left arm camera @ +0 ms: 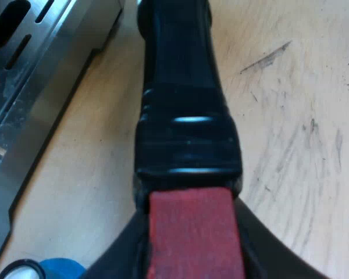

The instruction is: Put the handle in the coffee machine

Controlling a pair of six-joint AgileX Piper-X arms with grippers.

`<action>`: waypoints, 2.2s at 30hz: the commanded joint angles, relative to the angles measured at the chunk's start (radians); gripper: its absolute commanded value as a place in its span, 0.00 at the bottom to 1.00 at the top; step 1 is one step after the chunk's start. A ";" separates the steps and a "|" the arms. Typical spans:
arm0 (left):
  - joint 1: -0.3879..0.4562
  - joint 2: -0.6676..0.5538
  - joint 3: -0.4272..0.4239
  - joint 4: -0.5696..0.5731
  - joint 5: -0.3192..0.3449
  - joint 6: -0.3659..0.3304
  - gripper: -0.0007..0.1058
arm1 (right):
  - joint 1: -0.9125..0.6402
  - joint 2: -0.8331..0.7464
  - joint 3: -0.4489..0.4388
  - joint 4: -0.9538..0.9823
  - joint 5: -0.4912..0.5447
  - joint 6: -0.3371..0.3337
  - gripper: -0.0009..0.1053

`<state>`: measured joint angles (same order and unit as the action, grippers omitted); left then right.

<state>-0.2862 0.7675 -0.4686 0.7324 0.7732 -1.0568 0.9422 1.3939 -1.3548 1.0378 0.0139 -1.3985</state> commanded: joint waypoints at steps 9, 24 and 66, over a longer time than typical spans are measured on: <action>-0.012 -0.001 -0.001 -0.012 0.027 0.006 0.08 | 0.005 -0.019 -0.015 -0.007 -0.014 -0.026 0.01; -0.048 -0.001 -0.001 -0.035 0.034 0.006 0.06 | 0.005 -0.019 -0.015 -0.007 -0.014 -0.010 0.53; 0.043 -0.035 -0.109 0.107 0.080 0.000 0.02 | 0.006 -0.251 -0.016 -0.001 0.056 0.170 0.80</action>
<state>-0.2645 0.7462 -0.5491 0.8409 0.7927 -1.0548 0.9443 1.1518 -1.3602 1.0357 0.0680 -1.2352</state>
